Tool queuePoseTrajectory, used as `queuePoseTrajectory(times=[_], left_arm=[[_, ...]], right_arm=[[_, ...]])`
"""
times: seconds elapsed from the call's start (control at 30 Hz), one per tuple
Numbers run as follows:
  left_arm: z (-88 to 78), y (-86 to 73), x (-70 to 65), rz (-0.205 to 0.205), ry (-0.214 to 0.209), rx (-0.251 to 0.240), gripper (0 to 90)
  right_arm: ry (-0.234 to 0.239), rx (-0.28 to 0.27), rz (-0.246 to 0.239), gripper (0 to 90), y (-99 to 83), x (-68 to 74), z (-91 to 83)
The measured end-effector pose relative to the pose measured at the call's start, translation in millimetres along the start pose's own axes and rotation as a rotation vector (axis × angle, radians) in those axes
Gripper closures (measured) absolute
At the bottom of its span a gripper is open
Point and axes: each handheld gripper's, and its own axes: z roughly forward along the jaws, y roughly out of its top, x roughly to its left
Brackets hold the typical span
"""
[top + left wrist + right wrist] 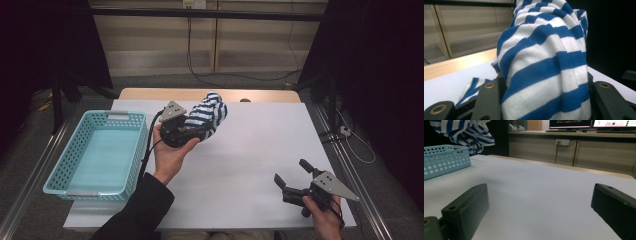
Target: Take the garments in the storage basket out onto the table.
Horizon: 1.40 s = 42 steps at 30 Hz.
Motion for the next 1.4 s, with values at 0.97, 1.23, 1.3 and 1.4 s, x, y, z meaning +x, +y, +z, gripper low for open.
queuePoseTrajectory(times=[0.97,1.23,1.3,1.4], left_arm=[[64.5,-14.7,17.1,0.010,0.013,0.208,48.4],[83.1,-21.0,18.8,0.001,-0.003,0.276,48.3],[87.5,-23.2,18.7,0.009,-0.014,0.313,48.3],[94.5,-30.1,16.7,0.011,-0.023,0.349,48.3]], right_arm=[[0.002,0.002,0.002,0.8,-0.5,0.5,-0.6],[0.004,0.003,0.015,0.9,-0.6,1.2,-0.4],[0.003,0.004,0.007,0.8,-0.7,0.7,-0.6],[0.002,0.003,0.004,0.8,-0.8,0.4,-1.0]])
